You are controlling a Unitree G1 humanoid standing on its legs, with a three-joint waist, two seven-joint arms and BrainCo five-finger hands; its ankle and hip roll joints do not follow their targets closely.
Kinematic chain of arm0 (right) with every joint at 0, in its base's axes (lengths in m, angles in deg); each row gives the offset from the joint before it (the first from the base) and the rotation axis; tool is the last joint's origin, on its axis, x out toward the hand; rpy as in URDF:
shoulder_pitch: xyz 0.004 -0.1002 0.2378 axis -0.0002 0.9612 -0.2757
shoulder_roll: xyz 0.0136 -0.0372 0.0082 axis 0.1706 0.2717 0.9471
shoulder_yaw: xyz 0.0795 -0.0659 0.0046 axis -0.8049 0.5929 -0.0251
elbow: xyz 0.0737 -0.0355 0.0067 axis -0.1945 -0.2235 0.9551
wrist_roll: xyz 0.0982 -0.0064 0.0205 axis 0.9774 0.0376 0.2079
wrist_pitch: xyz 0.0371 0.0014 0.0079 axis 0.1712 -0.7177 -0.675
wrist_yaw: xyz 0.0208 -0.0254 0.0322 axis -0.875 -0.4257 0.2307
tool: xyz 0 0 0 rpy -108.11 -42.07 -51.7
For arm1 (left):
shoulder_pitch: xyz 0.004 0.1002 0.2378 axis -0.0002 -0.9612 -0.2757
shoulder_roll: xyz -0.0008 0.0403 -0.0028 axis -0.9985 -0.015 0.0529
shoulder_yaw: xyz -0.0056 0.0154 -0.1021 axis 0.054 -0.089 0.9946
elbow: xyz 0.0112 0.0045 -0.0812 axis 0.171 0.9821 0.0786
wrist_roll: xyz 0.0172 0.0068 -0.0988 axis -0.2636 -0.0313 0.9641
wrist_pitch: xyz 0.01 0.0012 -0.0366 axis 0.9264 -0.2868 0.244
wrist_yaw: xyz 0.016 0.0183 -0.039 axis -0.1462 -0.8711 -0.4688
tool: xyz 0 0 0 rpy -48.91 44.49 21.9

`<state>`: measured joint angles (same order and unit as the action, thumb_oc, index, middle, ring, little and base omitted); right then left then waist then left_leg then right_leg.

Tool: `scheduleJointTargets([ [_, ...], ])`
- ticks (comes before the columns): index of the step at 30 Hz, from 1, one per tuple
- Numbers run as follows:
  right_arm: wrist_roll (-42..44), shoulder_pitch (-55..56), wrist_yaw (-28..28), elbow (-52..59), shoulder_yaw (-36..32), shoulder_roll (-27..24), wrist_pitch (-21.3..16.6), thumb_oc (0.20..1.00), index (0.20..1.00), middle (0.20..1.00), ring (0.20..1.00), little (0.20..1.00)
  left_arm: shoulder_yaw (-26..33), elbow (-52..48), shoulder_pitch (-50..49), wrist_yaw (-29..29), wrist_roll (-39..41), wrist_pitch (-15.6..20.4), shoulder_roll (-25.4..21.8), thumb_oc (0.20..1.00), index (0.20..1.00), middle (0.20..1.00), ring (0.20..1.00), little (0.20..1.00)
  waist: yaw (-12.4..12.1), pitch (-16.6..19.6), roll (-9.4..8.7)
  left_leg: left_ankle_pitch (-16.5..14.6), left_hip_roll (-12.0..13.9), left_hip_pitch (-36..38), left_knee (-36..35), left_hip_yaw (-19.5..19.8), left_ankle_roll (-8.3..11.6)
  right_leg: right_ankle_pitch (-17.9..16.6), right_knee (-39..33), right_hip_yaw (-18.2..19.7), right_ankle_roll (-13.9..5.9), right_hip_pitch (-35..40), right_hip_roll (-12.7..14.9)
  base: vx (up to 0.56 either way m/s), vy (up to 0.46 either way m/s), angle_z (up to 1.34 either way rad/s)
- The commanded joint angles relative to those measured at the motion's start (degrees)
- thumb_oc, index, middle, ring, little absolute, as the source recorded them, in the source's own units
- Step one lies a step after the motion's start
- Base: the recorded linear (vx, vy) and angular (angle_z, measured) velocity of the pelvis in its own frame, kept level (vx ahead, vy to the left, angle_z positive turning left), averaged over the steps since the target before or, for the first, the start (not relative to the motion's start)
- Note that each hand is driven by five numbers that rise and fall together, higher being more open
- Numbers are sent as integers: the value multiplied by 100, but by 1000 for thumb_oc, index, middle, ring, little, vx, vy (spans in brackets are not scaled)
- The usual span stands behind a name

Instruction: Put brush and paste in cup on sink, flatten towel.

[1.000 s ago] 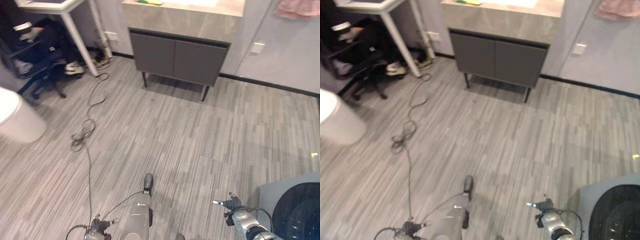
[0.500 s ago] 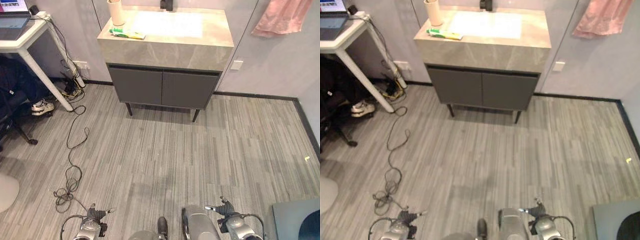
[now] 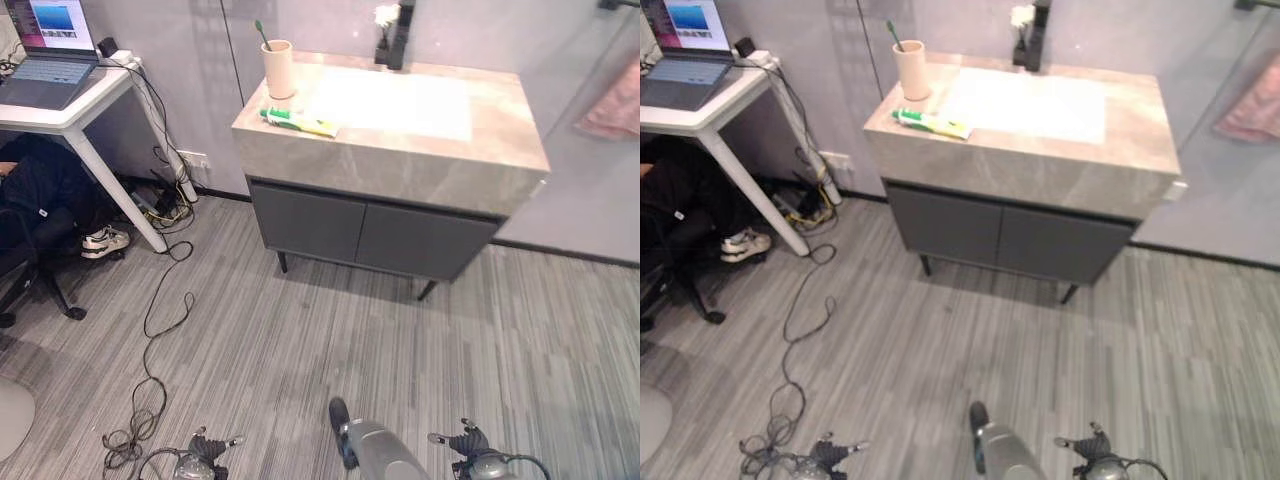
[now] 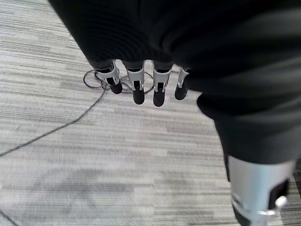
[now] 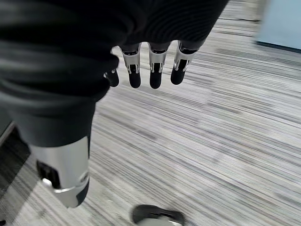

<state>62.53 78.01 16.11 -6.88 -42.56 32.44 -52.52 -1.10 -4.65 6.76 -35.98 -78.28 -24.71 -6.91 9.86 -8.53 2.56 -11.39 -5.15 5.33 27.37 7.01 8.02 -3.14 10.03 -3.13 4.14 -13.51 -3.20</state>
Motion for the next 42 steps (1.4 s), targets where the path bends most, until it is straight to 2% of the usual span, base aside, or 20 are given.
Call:
scheduleJointTargets([
  [1, 84, -197, 137, 266, -50, -425, -172, 1000, 1000, 1000, 1000, 1000, -137, -222, 215, -57, -127, 52, -345, 1000, 1000, 1000, 1000, 1000, -58, -272, -251, 1630, 101, -481, 953, -340, 8, -10, -289, 236, -819, 417, 167, 283, -220, 17],
  [3, 104, -229, 183, 206, -31, -461, -154, 1000, 1000, 1000, 1000, 1000, -176, -258, 255, -94, -95, 58, -376, 1000, 1000, 1000, 1000, 1000, -161, -318, -361, 1504, 102, -882, 1171, -563, -186, 81, -357, 356, -726, 631, 187, 252, -152, -4],
  [4, 104, -229, 184, 205, -32, -463, -155, 1000, 1000, 1000, 1000, 1000, -178, -259, 255, -95, -95, 58, -374, 1000, 1000, 1000, 1000, 1000, -178, -331, -338, 1470, 129, -879, 1205, -575, -188, 88, -350, 365, -725, 639, 160, 312, -97, -44],
  [5, 89, -261, 260, 61, -5, -491, -145, 1000, 1000, 1000, 1000, 1000, -200, -277, 283, -131, -88, 74, -389, 1000, 1000, 1000, 1000, 1000, -262, -350, -394, 1177, 257, -1465, 957, -903, -363, 135, -507, 438, -721, 862, 180, 195, -50, -48],
  [6, 89, -262, 260, 60, -5, -488, -146, 1000, 1000, 1000, 1000, 1000, -200, -277, 284, -131, -88, 74, -392, 1000, 1000, 1000, 1000, 1000, -263, -336, -402, 1191, 249, -1478, 945, -908, -364, 128, -510, 442, -723, 846, 189, 379, -52, -52],
  [7, 96, -253, 300, -58, -9, -459, -138, 1000, 1000, 1000, 1000, 1000, -219, -284, 313, -145, -112, 68, -422, 1000, 1000, 1000, 1000, 1000, -325, -322, -479, 947, 444, -1762, 432, -1116, -509, 168, -639, 504, -777, 1023, 242, 185, 4, -25],
  [8, 96, -252, 300, -58, -10, -458, -139, 1000, 1000, 1000, 1000, 1000, -220, -284, 313, -145, -112, 68, -422, 1000, 1000, 1000, 1000, 1000, -335, -330, -482, 945, 446, -1748, 427, -1126, -510, 169, -640, 514, -778, 1033, 242, 403, 100, -17],
  [9, 76, -246, 327, -113, 11, -416, -136, 1000, 1000, 1000, 1000, 1000, -230, -300, 282, -178, -116, 70, -452, 1000, 1000, 1000, 1000, 1000, -391, -320, -428, 984, 577, -1766, -701, -923, -517, 263, -644, 647, -832, 1112, 190, 301, 153, -31],
  [11, -28, -245, 362, -152, 86, -386, -119, 1000, 1000, 1000, 1000, 1000, -199, -287, 220, -253, -49, 80, -443, 1000, 1000, 1000, 1000, 1000, -474, -314, -312, 1411, 678, -1729, -1724, -384, -416, 394, -586, 845, -844, 1178, 97, 330, 195, -75],
  [12, -90, -248, 341, -163, 138, -377, -114, 1000, 1000, 1000, 1000, 1000, -201, -290, 186, -263, -37, 82, -421, 1000, 1000, 1000, 1000, 1000, -492, -324, -274, 1401, 649, -1662, -1677, -196, -396, 463, -494, 949, -865, 1210, 93, 237, 173, -94],
  [14, -136, -187, 308, -46, 137, -303, -111, 1000, 1000, 1000, 1000, 1000, -172, -161, 159, -238, -86, 69, -425, 1000, 1000, 1000, 1000, 1000, -421, -196, -203, 1326, 659, -1431, -2034, -296, -406, 551, -412, 1005, -919, 1182, 129, 200, 196, -99],
  [18, -114, -109, 302, -27, 73, -195, -81, 1000, 1000, 1000, 1000, 1000, -174, -83, 84, -230, -210, 46, -423, 1000, 1000, 1000, 1000, 1000, -395, -71, -134, 1307, 541, -1170, -2314, -490, -479, 552, -386, 1168, -998, 1170, 234, 147, 207, -56],
  [26, -279, -68, 386, 196, 57, -106, -73, 1000, 1000, 1000, 1000, 1000, -139, -189, 84, -286, -172, 85, -500, 1000, 1000, 1000, 1000, 1000, -341, -108, -2, 1243, 424, -1024, -2591, -768, -644, 462, -347, 1313, -1226, 1010, 446, 30, 154, -25],
  [30, -197, -101, 415, 119, -29, -66, -75, 1000, 1000, 1000, 1000, 1000, -142, -139, 72, -292, -214, 112, -521, 1000, 1000, 1000, 1000, 1000, -351, -131, 0, 1305, 416, -984, -2870, -954, -673, 309, -460, 1354, -1370, 890, 559, -10, 113, -21],
  [37, 28, -102, 485, -12, -257, -23, -133, 1000, 1000, 1000, 1000, 1000, -166, 5, 98, -294, -385, 132, -612, 1000, 1000, 1000, 1000, 1000, -345, -53, -80, 1372, 427, -835, -3226, -1124, -669, 115, -657, 1210, -1537, 851, 721, 16, 65, -16],
  [42, 8, -139, 465, -38, -225, -23, -153, 1000, 1000, 1000, 1000, 1000, -154, -6, 80, -295, -439, 144, -640, 1000, 1000, 1000, 1000, 1000, -391, 3, -130, 1344, 417, -729, -3237, -1107, -674, 79, -731, 1177, -1561, 954, 769, 14, 44, -5],
])
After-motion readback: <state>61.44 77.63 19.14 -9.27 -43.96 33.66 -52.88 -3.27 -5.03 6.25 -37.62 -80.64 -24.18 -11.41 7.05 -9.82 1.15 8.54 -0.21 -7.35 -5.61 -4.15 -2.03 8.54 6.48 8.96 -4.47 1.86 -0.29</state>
